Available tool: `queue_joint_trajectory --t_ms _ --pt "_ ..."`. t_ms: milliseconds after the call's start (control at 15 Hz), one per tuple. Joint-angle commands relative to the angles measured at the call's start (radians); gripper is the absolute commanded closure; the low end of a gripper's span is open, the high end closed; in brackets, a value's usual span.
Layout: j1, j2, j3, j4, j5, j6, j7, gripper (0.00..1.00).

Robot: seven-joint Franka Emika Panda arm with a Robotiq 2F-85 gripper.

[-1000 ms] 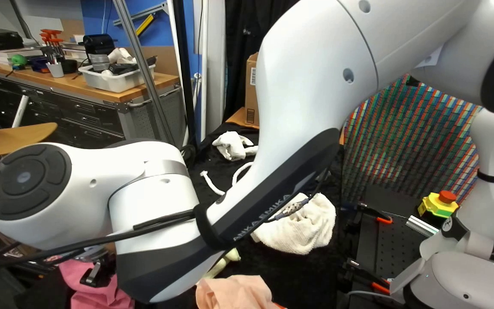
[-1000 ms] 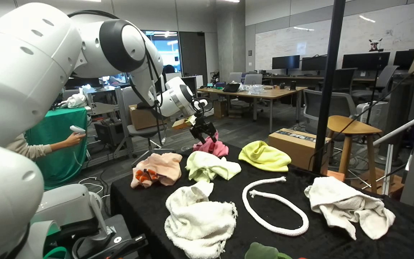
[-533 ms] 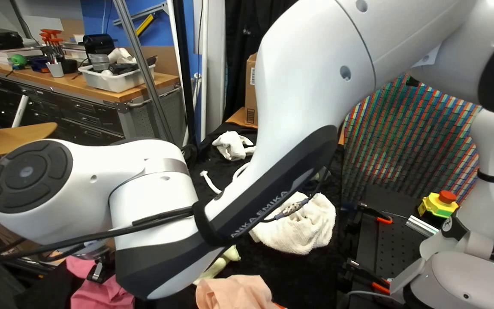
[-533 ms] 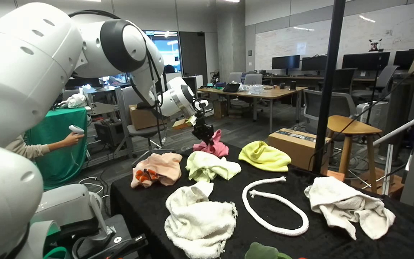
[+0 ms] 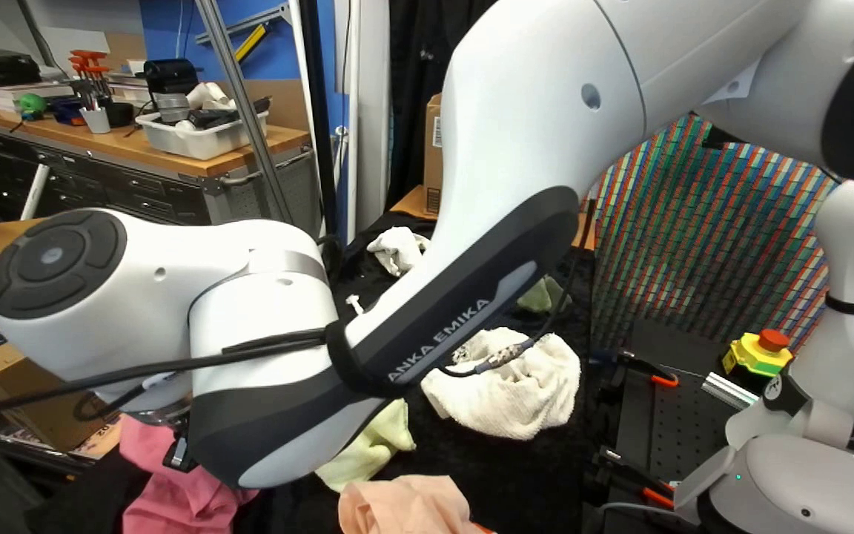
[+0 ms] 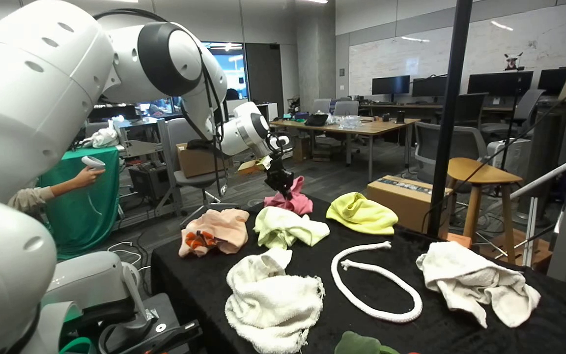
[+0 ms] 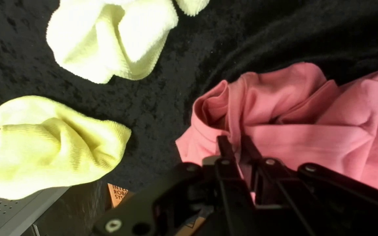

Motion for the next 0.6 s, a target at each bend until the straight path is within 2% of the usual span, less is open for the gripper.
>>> queue_joint_trajectory --t_ms 0,333,533 --pt "-0.020 -0.131 -0.006 -0.095 0.005 -0.001 0.004 0.93" --pt "-0.008 -0.356 -0.096 -0.263 -0.058 0.038 0.141 0.93" --pt "-0.057 -0.497 -0.087 -0.359 -0.171 0.019 0.290 0.93"
